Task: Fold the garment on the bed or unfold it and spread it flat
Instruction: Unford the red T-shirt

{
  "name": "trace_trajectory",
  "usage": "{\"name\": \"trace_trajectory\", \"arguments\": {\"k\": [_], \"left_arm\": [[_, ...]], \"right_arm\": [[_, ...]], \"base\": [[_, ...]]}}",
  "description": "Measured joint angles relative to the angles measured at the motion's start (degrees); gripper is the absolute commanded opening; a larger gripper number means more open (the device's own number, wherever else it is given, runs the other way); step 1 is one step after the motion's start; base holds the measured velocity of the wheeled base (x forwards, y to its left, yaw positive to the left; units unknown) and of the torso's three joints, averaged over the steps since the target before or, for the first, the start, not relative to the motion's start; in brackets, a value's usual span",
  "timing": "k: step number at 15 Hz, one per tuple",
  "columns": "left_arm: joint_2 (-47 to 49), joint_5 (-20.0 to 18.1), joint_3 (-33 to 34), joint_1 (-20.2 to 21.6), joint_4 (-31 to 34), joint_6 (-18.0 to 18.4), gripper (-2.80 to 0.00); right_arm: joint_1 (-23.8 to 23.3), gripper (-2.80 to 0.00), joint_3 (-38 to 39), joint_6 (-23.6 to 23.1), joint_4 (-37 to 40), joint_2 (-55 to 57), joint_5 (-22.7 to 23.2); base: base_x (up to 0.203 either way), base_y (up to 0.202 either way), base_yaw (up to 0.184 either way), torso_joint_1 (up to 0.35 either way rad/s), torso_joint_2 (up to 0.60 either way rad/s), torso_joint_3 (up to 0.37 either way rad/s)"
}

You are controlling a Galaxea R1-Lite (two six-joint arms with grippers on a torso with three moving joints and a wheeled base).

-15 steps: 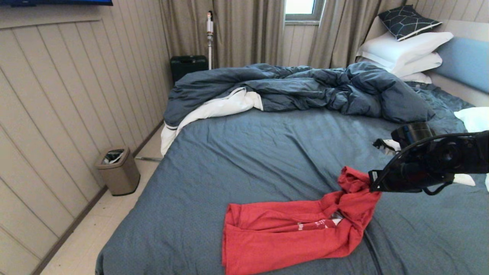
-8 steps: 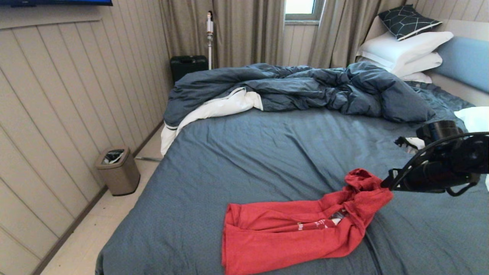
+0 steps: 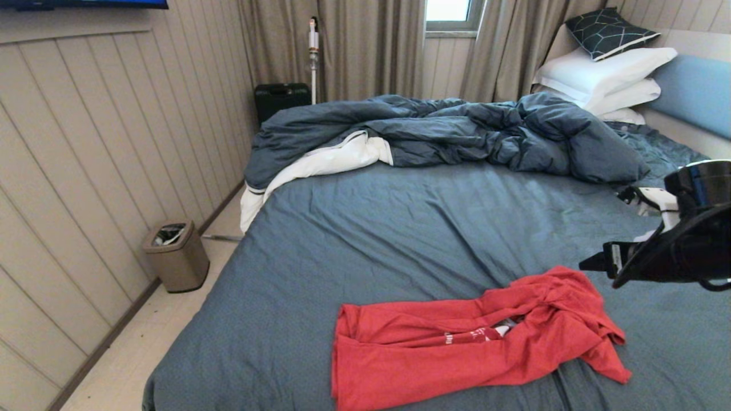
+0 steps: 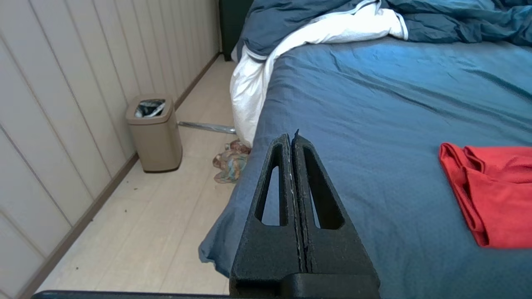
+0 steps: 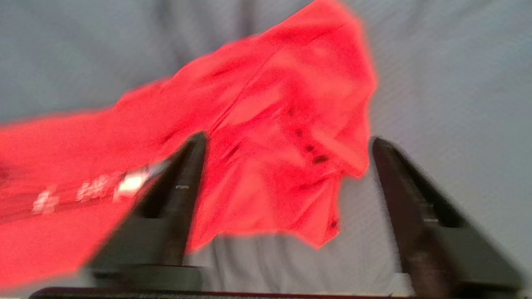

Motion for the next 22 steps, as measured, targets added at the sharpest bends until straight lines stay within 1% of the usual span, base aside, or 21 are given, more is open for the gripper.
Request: {"name": "trace_trajectory", "arguments": {"k": [2,6,12,15,16,18,19,21,22], "left_arm": [[0.0,0.0,0.0,0.0,0.0,0.0,-2.8],[0.0,0.0,0.0,0.0,0.0,0.0,-2.8],[0.0,0.1,0.0,0.0,0.3,0.1,-2.8],[0.0,0.3,0.0,0.1,4.0,0.1,-2.8],[0.0,0.1,-0.1,0.0,6.4,-1.1,-2.8],[0.3,-0.5,-0.9,0.0,9.1,-6.4,-2.8],[1.4,-1.1,-2.0,0.0,10.2,-7.8,-2.8],[7.1,-3.3,-4.8,0.0,10.6,-8.8,-2.8],[11.4,-5.2,-6.2,0.0,10.6,-9.0,-2.8]], "right_arm": [[2.6,-2.8,3.3,0.1,-0.2,-1.4,0.1],[4.6,-2.8,6.2,1.0,-0.2,-1.1,0.1],[6.1,-2.8,7.4,2.1,-0.2,-0.8,0.5],[6.0,-2.8,7.4,2.8,-0.2,-1.1,2.1],[5.9,-2.8,7.2,2.8,-0.2,-1.3,2.8],[5.8,-2.8,6.5,3.4,-0.2,-1.6,3.5],[5.9,-2.8,5.9,4.0,-0.2,-1.8,4.2],[5.9,-2.8,4.4,5.3,-0.5,-2.2,7.0],[5.8,-2.8,3.3,6.0,-0.9,-2.4,8.4]], "base": [[0.0,0.0,0.0,0.0,0.0,0.0],[0.0,0.0,0.0,0.0,0.0,0.0],[0.0,0.0,0.0,0.0,0.0,0.0],[0.0,0.0,0.0,0.0,0.0,0.0],[0.0,0.0,0.0,0.0,0.0,0.0],[0.0,0.0,0.0,0.0,0.0,0.0],[0.0,0.0,0.0,0.0,0.0,0.0],[0.0,0.0,0.0,0.0,0.0,0.0],[0.0,0.0,0.0,0.0,0.0,0.0]]}}
